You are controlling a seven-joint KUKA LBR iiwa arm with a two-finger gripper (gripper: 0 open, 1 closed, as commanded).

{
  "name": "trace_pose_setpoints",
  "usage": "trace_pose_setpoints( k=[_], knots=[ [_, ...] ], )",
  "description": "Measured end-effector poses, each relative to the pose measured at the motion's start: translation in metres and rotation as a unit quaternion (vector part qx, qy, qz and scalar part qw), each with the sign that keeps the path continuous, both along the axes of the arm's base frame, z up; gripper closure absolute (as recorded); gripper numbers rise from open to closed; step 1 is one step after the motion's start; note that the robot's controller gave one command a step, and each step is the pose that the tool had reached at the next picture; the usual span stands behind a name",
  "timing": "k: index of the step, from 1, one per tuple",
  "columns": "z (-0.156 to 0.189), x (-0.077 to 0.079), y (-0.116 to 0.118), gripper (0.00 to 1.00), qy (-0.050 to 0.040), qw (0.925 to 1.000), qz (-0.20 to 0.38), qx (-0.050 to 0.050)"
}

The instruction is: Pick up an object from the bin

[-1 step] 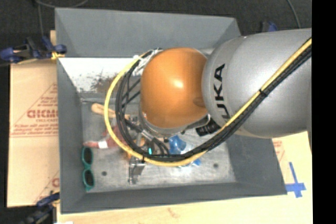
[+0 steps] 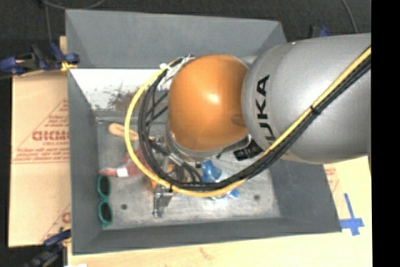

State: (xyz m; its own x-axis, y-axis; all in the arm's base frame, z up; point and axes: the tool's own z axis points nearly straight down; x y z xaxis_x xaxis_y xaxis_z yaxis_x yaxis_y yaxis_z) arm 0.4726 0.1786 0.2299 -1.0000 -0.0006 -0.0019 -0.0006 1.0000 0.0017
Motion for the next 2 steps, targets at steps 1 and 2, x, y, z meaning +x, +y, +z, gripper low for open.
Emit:
trace_pose_setpoints(
  k=[1,2],
  knots=[
    [-0.1439,0.0563,-0.0565,1.0,-0.0006,1.0,0.006,0.0],
    [-0.1422,0.0552,-0.0567,0.0,0.0,1.0,0.004,0.0]
  ],
)
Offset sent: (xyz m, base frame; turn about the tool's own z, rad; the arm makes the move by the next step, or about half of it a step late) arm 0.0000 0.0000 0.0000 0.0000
